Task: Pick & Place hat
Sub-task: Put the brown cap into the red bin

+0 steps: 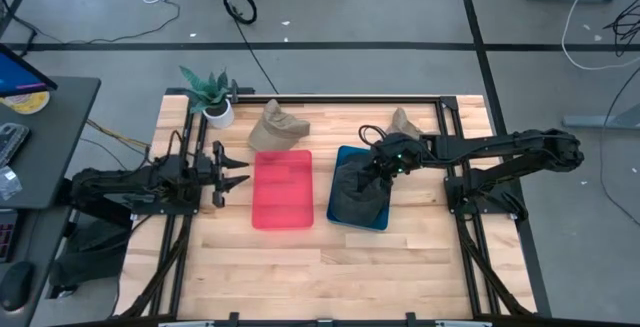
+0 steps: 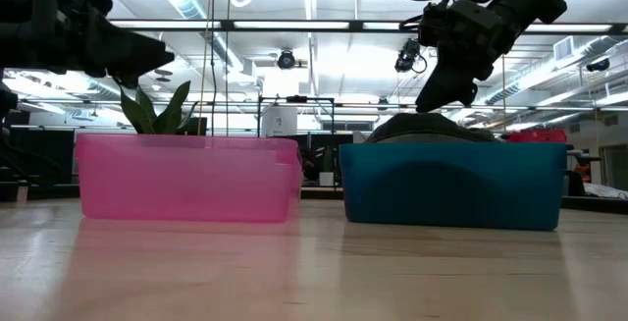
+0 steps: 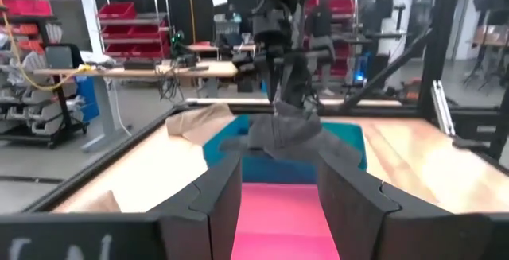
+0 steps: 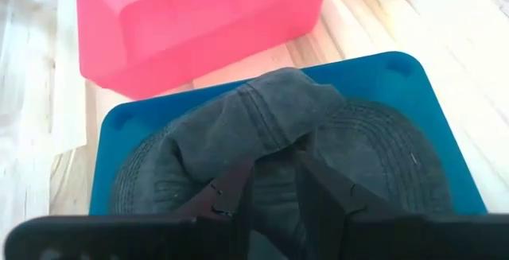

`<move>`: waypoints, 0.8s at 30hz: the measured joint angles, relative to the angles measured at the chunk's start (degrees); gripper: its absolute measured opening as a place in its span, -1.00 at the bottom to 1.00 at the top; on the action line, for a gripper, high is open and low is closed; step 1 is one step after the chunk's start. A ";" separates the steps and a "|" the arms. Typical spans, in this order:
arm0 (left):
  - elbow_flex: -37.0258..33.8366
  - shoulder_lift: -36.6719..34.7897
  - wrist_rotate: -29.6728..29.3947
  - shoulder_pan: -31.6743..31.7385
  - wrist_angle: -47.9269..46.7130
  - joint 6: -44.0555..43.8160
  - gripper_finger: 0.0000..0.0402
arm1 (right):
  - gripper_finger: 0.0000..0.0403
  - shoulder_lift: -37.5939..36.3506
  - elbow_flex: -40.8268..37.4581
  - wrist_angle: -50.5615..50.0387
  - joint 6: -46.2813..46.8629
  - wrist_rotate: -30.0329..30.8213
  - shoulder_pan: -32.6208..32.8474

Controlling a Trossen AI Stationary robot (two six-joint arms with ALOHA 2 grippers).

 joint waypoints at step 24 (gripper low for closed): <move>-0.02 0.03 3.58 -0.02 -2.85 4.59 -0.18 | -0.52 -3.88 0.00 -10.81 3.19 -0.01 -6.82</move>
